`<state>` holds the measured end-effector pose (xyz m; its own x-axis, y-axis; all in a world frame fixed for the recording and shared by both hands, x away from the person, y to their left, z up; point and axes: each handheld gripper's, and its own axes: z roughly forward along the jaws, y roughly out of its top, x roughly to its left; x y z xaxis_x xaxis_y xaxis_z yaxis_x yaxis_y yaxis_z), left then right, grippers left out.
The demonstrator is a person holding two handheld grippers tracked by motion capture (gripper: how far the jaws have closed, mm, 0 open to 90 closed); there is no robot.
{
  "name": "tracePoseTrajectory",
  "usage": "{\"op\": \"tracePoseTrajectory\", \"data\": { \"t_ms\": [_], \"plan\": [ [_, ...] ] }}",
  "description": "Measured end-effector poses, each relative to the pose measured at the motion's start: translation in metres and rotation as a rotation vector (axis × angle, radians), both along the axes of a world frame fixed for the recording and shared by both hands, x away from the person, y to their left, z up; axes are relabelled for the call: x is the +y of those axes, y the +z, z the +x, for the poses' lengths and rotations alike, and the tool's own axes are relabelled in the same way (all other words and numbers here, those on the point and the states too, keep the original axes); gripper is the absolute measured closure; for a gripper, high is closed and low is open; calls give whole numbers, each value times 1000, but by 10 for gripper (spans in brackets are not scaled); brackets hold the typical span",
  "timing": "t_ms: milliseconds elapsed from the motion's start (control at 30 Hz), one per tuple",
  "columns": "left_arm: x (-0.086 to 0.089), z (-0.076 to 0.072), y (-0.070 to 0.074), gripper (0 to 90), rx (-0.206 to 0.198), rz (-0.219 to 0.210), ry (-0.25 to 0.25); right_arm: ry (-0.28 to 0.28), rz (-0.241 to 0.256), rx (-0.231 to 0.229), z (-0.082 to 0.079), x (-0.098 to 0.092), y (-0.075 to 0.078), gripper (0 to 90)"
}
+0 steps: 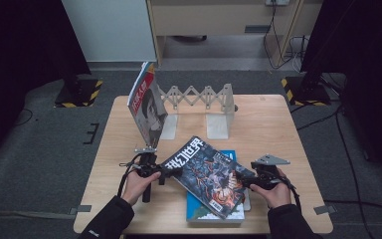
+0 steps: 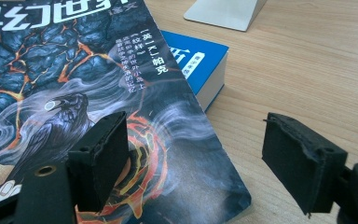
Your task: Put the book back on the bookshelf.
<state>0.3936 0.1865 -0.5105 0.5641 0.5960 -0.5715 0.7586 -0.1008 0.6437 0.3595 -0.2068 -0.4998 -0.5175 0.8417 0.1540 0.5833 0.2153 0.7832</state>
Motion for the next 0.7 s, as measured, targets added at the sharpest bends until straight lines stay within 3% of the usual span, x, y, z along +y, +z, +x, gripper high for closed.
{"op": "tracePoseTrajectory", "data": {
  "t_ms": [267, 467, 700],
  "plan": [
    [3, 3, 1, 436, 27, -34, 17, 0, 0, 1, 0, 0, 0, 227],
    [2, -2, 16, 583, 28, -77, 32, -2, 3, 4, 0, -1, 0, 225],
    [0, -6, 30, 644, 32, -97, 54, -8, 17, 12, 1, -2, 0, 225]
  ]
}}
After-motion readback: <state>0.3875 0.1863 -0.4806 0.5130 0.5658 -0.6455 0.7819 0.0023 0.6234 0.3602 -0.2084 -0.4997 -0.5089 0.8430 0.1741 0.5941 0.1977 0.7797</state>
